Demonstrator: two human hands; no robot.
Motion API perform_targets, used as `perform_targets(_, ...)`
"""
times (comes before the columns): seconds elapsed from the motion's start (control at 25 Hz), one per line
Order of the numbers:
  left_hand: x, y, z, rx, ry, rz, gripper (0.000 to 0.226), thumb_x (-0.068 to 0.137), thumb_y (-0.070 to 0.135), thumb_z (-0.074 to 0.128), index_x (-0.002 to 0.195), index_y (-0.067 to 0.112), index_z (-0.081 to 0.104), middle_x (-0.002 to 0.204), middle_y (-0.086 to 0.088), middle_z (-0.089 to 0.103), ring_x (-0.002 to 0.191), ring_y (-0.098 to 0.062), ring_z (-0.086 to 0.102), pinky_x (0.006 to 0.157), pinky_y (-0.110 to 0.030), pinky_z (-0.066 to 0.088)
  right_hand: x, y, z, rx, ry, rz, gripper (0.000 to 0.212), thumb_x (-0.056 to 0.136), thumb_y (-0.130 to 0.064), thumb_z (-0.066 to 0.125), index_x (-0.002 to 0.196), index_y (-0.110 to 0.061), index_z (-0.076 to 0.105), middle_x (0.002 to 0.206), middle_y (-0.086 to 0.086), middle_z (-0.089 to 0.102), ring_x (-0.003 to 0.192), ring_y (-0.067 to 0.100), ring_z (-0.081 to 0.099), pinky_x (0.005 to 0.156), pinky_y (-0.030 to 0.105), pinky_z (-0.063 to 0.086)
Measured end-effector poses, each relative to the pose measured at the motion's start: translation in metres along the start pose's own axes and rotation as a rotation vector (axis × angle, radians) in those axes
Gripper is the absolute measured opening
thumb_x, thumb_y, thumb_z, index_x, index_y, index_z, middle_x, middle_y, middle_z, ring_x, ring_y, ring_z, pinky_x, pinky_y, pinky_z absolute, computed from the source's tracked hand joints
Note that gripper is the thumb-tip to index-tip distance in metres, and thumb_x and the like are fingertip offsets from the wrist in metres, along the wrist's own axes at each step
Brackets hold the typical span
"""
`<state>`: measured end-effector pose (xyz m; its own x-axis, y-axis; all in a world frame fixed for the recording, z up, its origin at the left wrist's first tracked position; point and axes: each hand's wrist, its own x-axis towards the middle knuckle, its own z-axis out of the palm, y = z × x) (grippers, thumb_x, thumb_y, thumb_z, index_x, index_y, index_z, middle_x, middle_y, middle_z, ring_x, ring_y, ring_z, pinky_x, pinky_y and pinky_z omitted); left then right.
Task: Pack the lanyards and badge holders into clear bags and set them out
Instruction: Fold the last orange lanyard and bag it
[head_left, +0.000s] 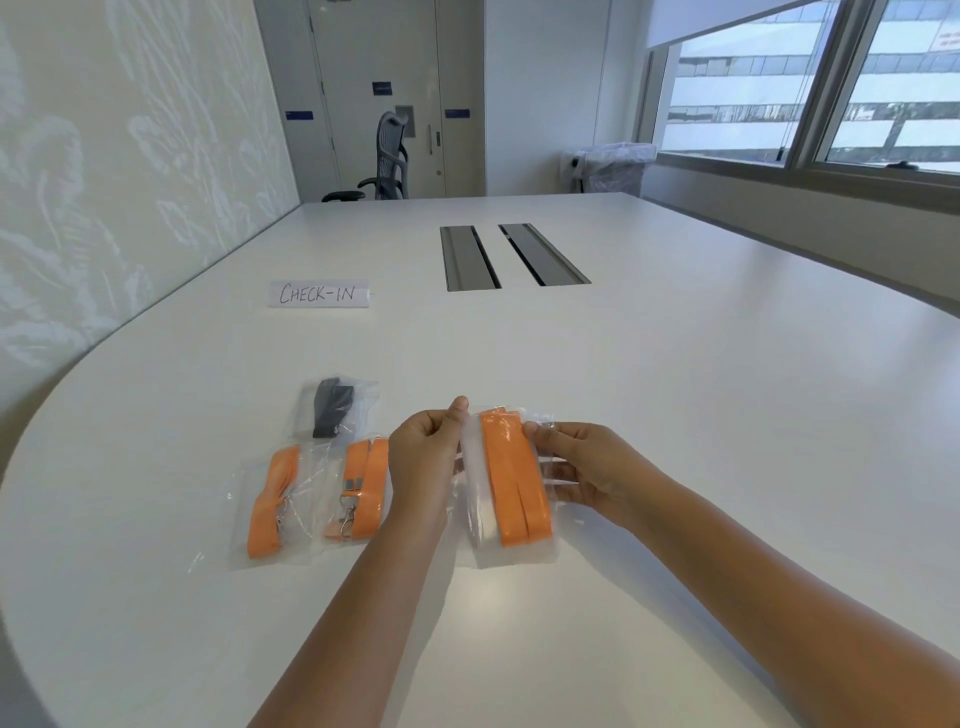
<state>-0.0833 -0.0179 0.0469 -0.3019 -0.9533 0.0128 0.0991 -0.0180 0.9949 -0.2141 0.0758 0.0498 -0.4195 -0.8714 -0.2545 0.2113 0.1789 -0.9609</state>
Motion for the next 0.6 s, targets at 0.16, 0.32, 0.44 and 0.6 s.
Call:
perform_targets(0.16, 0.002, 0.006, 0.0, 0.102, 0.072, 0.109, 0.018, 0.091, 0.031, 0.052, 0.091, 0.014, 0.058, 0.086, 0.005, 0.061, 0.089, -0.017, 0.06, 0.078, -0.029, 0.051, 0.015, -0.004, 0.004, 0.143, 0.073, 0.02, 0.02, 0.083, -0.027, 0.067, 0.085, -0.007, 0.068, 0.076, 0.004, 0.066, 0.061, 0.016, 0.064, 0.052, 0.025, 0.055)
perform_targets(0.32, 0.002, 0.005, 0.001, 0.2, 0.155, 0.182, 0.013, 0.091, 0.016, 0.05, 0.099, 0.015, 0.06, 0.102, 0.001, 0.063, 0.096, -0.017, 0.058, 0.08, -0.024, 0.044, 0.038, -0.014, 0.016, 0.262, 0.112, 0.079, 0.014, 0.086, -0.02, 0.066, 0.091, -0.007, 0.065, 0.08, 0.005, 0.059, 0.065, 0.017, 0.058, 0.048, 0.022, 0.053)
perform_targets(0.44, 0.008, 0.009, -0.006, 0.18, 0.203, 0.207, 0.011, 0.09, 0.011, 0.049, 0.092, 0.018, 0.058, 0.096, 0.006, 0.061, 0.093, -0.011, 0.055, 0.074, -0.016, 0.04, 0.06, -0.02, 0.025, 0.304, 0.127, 0.106, 0.015, 0.084, -0.018, 0.068, 0.091, -0.006, 0.064, 0.075, 0.005, 0.056, 0.06, 0.016, 0.054, 0.045, 0.021, 0.052)
perform_targets(0.6, 0.021, 0.017, -0.03, 0.1, 0.41, 0.265, 0.013, 0.088, 0.007, 0.049, 0.089, 0.013, 0.06, 0.086, 0.019, 0.056, 0.088, -0.01, 0.055, 0.067, -0.008, 0.038, 0.096, -0.029, 0.04, 0.254, 0.137, 0.12, 0.014, 0.084, -0.02, 0.069, 0.086, -0.007, 0.063, 0.066, 0.002, 0.054, 0.048, 0.011, 0.051, 0.044, 0.022, 0.05)
